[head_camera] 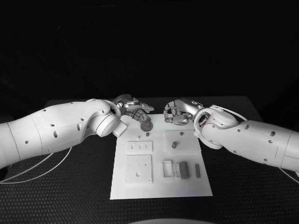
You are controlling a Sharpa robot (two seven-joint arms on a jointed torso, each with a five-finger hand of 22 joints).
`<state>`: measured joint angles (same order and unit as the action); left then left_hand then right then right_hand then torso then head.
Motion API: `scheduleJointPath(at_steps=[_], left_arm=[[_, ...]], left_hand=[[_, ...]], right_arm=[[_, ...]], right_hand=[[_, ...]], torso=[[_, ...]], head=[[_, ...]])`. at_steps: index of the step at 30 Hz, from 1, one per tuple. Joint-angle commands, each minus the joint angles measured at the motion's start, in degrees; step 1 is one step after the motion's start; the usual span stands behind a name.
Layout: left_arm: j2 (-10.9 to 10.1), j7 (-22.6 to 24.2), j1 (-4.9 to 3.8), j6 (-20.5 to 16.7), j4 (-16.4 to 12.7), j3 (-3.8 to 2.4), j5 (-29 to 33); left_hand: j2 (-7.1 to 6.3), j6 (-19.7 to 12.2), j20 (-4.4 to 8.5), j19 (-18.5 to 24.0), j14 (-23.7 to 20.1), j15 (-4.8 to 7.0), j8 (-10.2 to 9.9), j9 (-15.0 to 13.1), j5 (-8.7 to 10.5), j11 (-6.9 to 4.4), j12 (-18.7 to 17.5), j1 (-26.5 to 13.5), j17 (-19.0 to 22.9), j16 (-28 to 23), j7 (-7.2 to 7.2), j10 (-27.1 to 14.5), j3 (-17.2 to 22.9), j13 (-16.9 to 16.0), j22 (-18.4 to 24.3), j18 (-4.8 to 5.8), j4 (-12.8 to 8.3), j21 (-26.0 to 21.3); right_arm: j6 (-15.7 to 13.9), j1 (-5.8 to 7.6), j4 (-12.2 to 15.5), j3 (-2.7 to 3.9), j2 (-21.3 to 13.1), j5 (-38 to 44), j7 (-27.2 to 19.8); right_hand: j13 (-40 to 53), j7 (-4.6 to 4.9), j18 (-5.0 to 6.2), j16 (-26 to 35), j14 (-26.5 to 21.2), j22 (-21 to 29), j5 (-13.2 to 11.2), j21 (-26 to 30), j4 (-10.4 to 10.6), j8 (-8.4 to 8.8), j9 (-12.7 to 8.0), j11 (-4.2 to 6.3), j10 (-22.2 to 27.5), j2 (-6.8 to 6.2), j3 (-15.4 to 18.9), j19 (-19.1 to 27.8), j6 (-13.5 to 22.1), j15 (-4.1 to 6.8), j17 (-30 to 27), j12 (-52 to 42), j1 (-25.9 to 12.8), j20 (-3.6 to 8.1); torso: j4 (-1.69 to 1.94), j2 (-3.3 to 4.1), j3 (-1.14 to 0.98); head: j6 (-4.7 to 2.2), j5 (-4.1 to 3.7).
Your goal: Assemble the parts on the task board
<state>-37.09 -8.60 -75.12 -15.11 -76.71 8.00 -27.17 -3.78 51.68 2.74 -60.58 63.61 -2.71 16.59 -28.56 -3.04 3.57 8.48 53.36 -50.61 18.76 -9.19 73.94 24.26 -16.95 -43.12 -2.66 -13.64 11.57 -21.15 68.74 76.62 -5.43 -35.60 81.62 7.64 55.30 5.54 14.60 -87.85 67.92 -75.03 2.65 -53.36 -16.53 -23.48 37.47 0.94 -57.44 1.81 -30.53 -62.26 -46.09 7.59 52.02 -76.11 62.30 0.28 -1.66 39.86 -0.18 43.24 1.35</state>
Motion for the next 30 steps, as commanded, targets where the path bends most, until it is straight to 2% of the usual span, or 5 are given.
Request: scheduleJointPath(at_steps=[1,3,9,15,30], left_arm=[[0.19,-3.35,0.16,-0.05,-1.29,0.90,-3.22],[0.27,-3.52,0.16,-0.52,-1.87,1.27,-3.22],[0.34,-3.88,0.17,-0.41,-2.60,1.48,-3.22],[0.57,-4.57,0.24,0.24,-2.83,1.52,-3.33],[1.89,-3.93,0.38,0.08,-2.02,1.57,-2.77]], left_hand=[[0.00,0.76,0.18,-0.51,0.69,0.29,0.42,0.11,0.21,-0.25,0.67,-0.76,-0.95,0.63,0.26,0.63,-0.29,-1.05,-0.41,-0.26,0.19,0.40],[-0.02,0.93,0.45,-0.88,1.03,0.58,0.44,0.21,0.24,-0.45,1.12,-0.83,-1.56,1.32,0.36,0.85,-0.40,-1.90,-0.85,-0.21,0.24,0.77],[-0.02,0.87,0.80,-0.74,0.60,0.75,0.22,0.55,0.23,-0.52,1.64,-0.89,-2.37,2.24,0.34,0.40,-0.49,-3.72,-1.68,0.05,0.28,1.09],[0.07,1.17,0.97,-0.73,0.44,0.86,0.28,0.68,0.23,-0.63,2.00,-1.18,-2.72,2.73,0.45,0.17,-0.56,-4.94,-2.20,0.14,0.50,1.29],[0.54,1.45,1.12,-0.54,0.18,0.96,0.26,0.96,0.23,-0.70,2.37,-2.54,-2.98,3.29,0.54,-0.41,-0.73,-6.96,-2.92,0.22,1.60,1.36]], right_arm=[[1.42,-0.01,0.79,0.02,0.52,0.53,3.34],[1.54,-0.01,1.02,0.02,0.88,0.18,3.36],[1.62,-0.02,1.40,0.02,1.52,0.15,3.46],[1.54,-0.03,1.88,0.02,1.81,0.15,3.48],[2.41,-0.16,2.51,0.02,2.38,0.08,3.42]], right_hand=[[0.03,-1.68,0.40,-0.24,0.03,-1.08,0.25,-0.24,-0.28,-0.33,0.08,1.28,1.44,0.20,0.09,0.02,-14.26,0.37,0.05,-0.12,0.20,0.51],[0.03,-1.68,0.40,-0.24,0.04,-1.08,0.25,-0.24,-0.27,-0.33,0.10,1.28,1.43,0.21,0.09,0.01,-14.26,0.37,0.04,-0.12,0.20,0.52],[0.02,-1.68,0.40,-0.24,-0.01,-1.07,0.25,-0.25,-0.27,-0.32,0.13,1.28,1.42,0.20,0.09,0.00,-14.25,0.37,-0.05,-0.11,0.18,0.52],[0.02,-1.68,0.40,-0.23,0.00,-1.07,0.25,-0.26,-0.27,-0.32,0.16,1.28,1.42,0.20,0.09,-0.01,-14.24,0.38,-0.06,-0.09,0.18,0.52],[0.00,-1.68,0.40,-0.22,0.02,-1.06,0.25,-0.28,-0.27,-0.30,0.24,1.28,1.39,0.20,0.08,-0.04,-14.23,0.39,-0.07,-0.06,0.16,0.54]], torso=[[0.04,-0.71,0.30],[0.11,-0.84,0.39],[0.26,-0.94,0.62],[0.15,-0.82,0.44],[0.19,-0.77,0.34]], head=[[0.18,0.29],[0.13,0.28],[0.09,0.48],[0.04,0.61],[0.19,0.46]])
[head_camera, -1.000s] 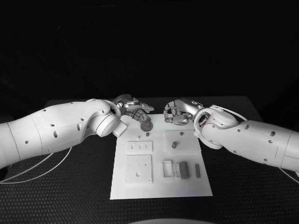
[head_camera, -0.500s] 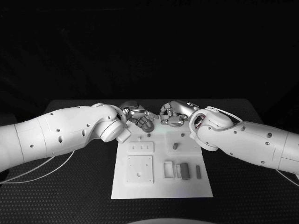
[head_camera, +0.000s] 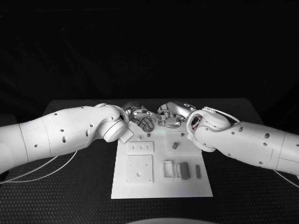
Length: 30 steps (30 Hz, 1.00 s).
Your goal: Assemble the parts on the task board
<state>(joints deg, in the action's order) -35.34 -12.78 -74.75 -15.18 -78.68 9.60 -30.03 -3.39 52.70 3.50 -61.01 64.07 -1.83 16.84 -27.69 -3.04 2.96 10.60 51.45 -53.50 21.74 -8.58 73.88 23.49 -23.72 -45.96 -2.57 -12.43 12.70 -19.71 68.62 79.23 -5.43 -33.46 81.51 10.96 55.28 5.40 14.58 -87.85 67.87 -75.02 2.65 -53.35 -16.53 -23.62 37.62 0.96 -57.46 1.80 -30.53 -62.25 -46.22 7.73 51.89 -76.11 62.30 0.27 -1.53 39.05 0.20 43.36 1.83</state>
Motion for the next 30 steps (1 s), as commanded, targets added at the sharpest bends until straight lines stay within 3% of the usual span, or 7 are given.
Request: scheduleJointPath(at_steps=[1,5,11,19,30], left_arm=[[0.20,0.31,0.01,0.12,-0.08,-0.04,0.09],[0.31,0.34,0.01,0.20,-0.09,-0.05,0.09],[0.58,0.01,0.01,0.73,-0.17,-0.05,0.09],[0.54,-0.08,0.01,0.46,0.04,-0.05,0.09],[0.64,0.12,0.01,0.10,0.37,-0.05,1.03]], left_hand=[[0.18,0.45,0.36,-0.09,-0.30,0.08,0.01,0.11,0.23,-0.09,0.26,-0.74,-0.09,0.34,-0.06,-0.39,0.02,-0.32,-0.12,0.14,0.49,0.22],[0.24,0.56,0.39,-0.08,-0.30,0.11,0.05,0.14,0.23,-0.12,0.31,-0.98,-0.11,0.42,-0.02,-0.43,-0.01,-0.62,-0.23,0.13,0.68,0.23],[0.34,0.90,0.45,-0.10,-0.24,0.19,0.22,0.12,0.22,-0.21,0.41,-0.91,-0.14,0.59,0.12,-0.44,0.06,-1.10,-0.40,0.10,0.64,0.25],[0.71,0.97,0.47,-0.09,-0.25,0.21,0.24,0.17,0.22,-0.23,0.44,-0.67,-0.15,0.68,0.15,-0.53,0.20,-1.48,-0.54,0.12,0.49,0.26],[2.47,1.01,0.48,0.02,-0.33,0.21,0.23,0.29,0.22,-0.22,0.46,-0.47,-0.11,0.86,0.14,-0.76,0.42,-2.39,-0.87,0.20,0.33,0.20]], right_arm=[[1.02,-0.03,-0.09,0.02,0.24,0.18,0.11],[1.06,-0.03,-0.07,0.02,0.41,0.17,0.10],[0.94,-0.04,-0.09,0.02,0.72,0.17,0.11],[1.10,-0.04,0.17,0.02,0.84,0.00,0.07],[0.97,-0.23,0.89,0.02,0.95,-0.44,-0.08]], right_hand=[[0.02,-1.54,0.42,-0.22,0.06,-1.06,0.25,-0.28,-0.27,-0.17,0.09,1.26,1.41,0.21,0.08,-0.05,-14.09,0.25,0.01,-0.06,0.16,0.54],[0.01,-1.54,0.42,-0.21,0.01,-1.06,0.25,-0.29,-0.27,-0.16,0.12,1.27,1.40,0.20,0.07,-0.05,-14.09,0.25,-0.09,-0.05,0.15,0.55],[0.01,-1.55,0.42,-0.20,0.03,-1.05,0.25,-0.29,-0.27,-0.15,0.16,1.27,1.39,0.21,0.06,-0.06,-14.08,0.26,-0.08,-0.03,0.15,0.55],[0.00,-1.55,0.42,-0.19,0.10,-1.04,0.25,-0.30,-0.27,-0.14,0.22,1.27,1.37,0.20,0.05,-0.08,-14.08,0.26,0.01,-0.01,0.14,0.56],[-0.01,-1.55,0.42,-0.18,0.12,-1.04,0.25,-0.31,-0.27,-0.13,0.29,1.28,1.34,0.20,0.04,-0.09,-14.07,0.27,0.00,0.01,0.13,0.58]], torso=[[-0.01,0.04,0.00],[-0.08,0.04,0.07],[0.02,0.10,-0.03],[0.02,0.10,0.01],[-0.01,0.16,0.03]], head=[[0.07,0.00],[0.03,-0.01],[0.15,-0.03],[0.23,0.00],[0.27,0.07]])
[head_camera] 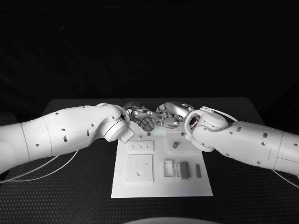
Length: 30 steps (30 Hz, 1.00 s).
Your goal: Assemble the parts on the task board
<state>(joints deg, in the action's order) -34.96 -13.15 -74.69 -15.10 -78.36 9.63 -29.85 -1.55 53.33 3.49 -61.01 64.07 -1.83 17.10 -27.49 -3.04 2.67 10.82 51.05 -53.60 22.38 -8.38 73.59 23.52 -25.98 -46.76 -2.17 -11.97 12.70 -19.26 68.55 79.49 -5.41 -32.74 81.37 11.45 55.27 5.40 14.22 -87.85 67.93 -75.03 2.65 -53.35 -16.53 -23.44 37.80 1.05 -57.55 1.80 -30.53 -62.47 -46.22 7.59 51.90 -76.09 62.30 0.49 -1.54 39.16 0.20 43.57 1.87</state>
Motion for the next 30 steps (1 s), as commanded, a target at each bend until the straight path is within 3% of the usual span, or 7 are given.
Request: scheduleJointPath(at_steps=[1,13,19,23,30], left_arm=[[0.29,0.54,-0.05,0.09,0.11,-0.08,0.91],[0.39,0.28,-0.04,1.11,0.21,-0.08,0.52],[0.46,0.22,-0.04,1.10,0.41,-0.08,0.48],[0.50,0.27,-0.04,1.12,0.48,-0.08,0.50],[0.61,-0.21,-0.04,1.38,0.34,-0.08,0.52]], left_hand=[[0.75,0.37,0.48,0.02,-0.33,0.21,-0.03,0.10,0.22,0.07,0.24,-0.05,-0.01,0.23,-0.07,-0.47,0.39,-0.20,-0.09,-0.20,-0.16,0.20],[2.29,1.93,0.59,0.23,0.04,0.44,0.77,-0.03,0.17,-0.37,0.53,2.27,0.01,0.80,0.55,0.11,1.14,-1.76,-0.69,0.01,-2.52,0.08],[2.34,2.52,0.67,0.13,0.29,0.55,1.07,-0.13,0.22,-0.57,0.61,3.42,-0.03,1.11,0.80,0.50,2.55,-2.31,-0.90,0.17,-2.82,0.06],[1.82,2.56,0.66,0.11,0.28,0.52,1.07,-0.12,0.23,-0.55,0.55,2.95,-0.02,1.17,0.78,0.52,2.57,-2.49,-0.98,0.28,-2.52,0.03],[-0.63,2.59,0.81,0.07,0.24,0.58,1.03,-0.08,0.24,-0.57,0.34,0.57,0.03,1.30,0.80,0.53,2.03,-2.94,-1.17,0.34,-1.05,-0.07]], right_arm=[[0.49,-0.22,0.76,0.01,0.23,-0.30,-0.58],[0.34,-0.34,0.93,0.00,0.41,-0.30,-0.62],[0.46,-0.42,1.16,0.00,0.60,-0.30,-0.63],[0.59,-0.45,1.23,0.00,0.73,-0.26,-0.57],[0.44,-0.49,1.27,0.00,1.04,0.09,-0.13]], right_hand=[[0.00,-1.55,0.78,-0.18,0.07,-1.03,0.25,-0.31,-0.27,-0.31,0.12,1.19,1.44,0.21,0.03,0.13,-14.07,0.41,0.02,0.00,0.13,0.35],[-0.01,-1.56,0.78,-0.17,0.09,-1.03,0.25,-0.32,-0.28,-0.29,0.19,1.20,1.41,0.19,0.01,0.12,-14.06,0.42,0.01,0.02,0.14,0.37],[-0.02,-1.56,0.78,-0.17,0.09,-1.02,0.25,-0.33,-0.28,-0.29,0.22,1.20,1.39,0.19,0.00,0.11,-14.06,0.42,-0.02,0.03,0.13,0.38],[-0.02,-1.56,0.78,-0.17,0.11,-1.02,0.26,-0.33,-0.28,-0.28,0.24,1.20,1.38,0.19,-0.01,0.10,-14.06,0.43,0.01,0.03,0.14,0.38],[-0.03,-1.57,0.78,-0.17,0.18,-1.02,0.26,-0.34,-0.29,-0.27,0.28,1.21,1.36,0.18,-0.03,0.09,-14.06,0.43,0.10,0.04,0.15,0.39]], torso=[[0.00,0.05,0.02],[0.03,0.04,0.01],[0.02,0.08,-0.03],[-0.01,0.04,-0.03],[-0.04,0.08,0.01]], head=[[0.07,0.03],[0.29,0.00],[0.38,0.06],[0.40,0.12],[0.44,0.03]])
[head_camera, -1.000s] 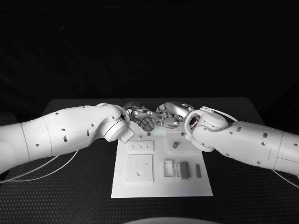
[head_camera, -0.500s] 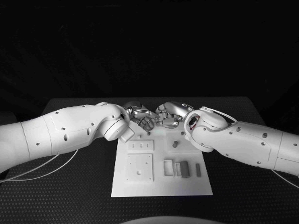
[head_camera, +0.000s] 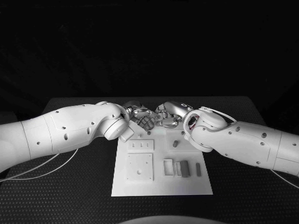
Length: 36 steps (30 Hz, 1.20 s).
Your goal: Assemble the parts on the task board
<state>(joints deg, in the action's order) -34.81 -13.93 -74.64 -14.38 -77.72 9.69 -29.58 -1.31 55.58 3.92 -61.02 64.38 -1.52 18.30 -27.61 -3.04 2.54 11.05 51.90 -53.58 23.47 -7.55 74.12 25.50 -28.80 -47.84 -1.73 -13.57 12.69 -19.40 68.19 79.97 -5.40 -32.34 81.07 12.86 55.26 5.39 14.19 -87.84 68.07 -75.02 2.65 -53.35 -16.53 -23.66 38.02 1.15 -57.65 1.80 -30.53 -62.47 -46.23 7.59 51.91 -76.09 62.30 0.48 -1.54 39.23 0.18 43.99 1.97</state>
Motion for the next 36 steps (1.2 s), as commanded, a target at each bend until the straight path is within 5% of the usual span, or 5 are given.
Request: scheduleJointPath(at_steps=[1,11,36], left_arm=[[0.48,0.36,-0.09,0.53,-0.31,-0.13,0.15],[0.54,-1.16,-0.09,-0.42,-0.41,-0.13,-1.19],[0.54,-2.27,-0.09,-0.56,-0.49,-0.13,-2.19]], left_hand=[[-1.22,0.37,0.41,0.08,-0.07,0.27,-0.17,0.03,0.24,-0.45,0.08,-0.51,0.01,0.22,-0.01,0.02,0.01,-0.17,-0.12,-0.10,0.68,-0.08],[-2.94,1.98,0.80,-0.62,0.44,0.67,0.76,-0.39,0.24,-1.23,0.99,-1.16,-0.29,1.03,0.78,1.44,0.62,-1.46,-0.73,-0.20,1.57,0.21],[-0.29,3.50,1.29,-1.38,1.12,1.17,1.49,-0.83,0.17,-1.84,2.10,2.24,-0.60,2.23,1.51,2.11,2.27,-3.08,-2.01,-0.06,-1.57,0.61]], right_arm=[[0.52,-0.13,0.85,-0.01,0.66,0.46,-1.45],[0.35,-0.17,1.14,-0.01,0.86,1.03,-0.51],[0.74,-0.75,3.65,0.00,0.66,5.08,1.91]], right_hand=[[-0.02,-1.56,0.81,-0.16,0.01,-1.02,0.26,-0.34,-0.29,-0.06,0.06,1.11,1.46,0.19,-0.03,0.08,-14.05,0.44,0.04,0.04,0.16,0.40],[-0.03,-1.56,0.81,-0.17,0.11,-1.01,0.26,-0.36,-0.29,-0.04,0.12,1.11,1.43,0.18,-0.07,0.06,-14.05,0.44,0.16,0.05,0.18,0.42],[-0.09,-1.63,0.81,-0.21,0.64,-1.01,0.26,-0.48,-0.28,0.01,0.45,1.18,1.19,-0.13,-0.29,-0.12,-14.20,0.52,0.72,0.14,0.31,0.52]], torso=[[-0.03,0.01,0.03],[0.01,0.01,0.01],[0.04,0.02,0.02]], head=[[0.02,-0.08],[0.19,-0.16],[0.41,-0.16]])
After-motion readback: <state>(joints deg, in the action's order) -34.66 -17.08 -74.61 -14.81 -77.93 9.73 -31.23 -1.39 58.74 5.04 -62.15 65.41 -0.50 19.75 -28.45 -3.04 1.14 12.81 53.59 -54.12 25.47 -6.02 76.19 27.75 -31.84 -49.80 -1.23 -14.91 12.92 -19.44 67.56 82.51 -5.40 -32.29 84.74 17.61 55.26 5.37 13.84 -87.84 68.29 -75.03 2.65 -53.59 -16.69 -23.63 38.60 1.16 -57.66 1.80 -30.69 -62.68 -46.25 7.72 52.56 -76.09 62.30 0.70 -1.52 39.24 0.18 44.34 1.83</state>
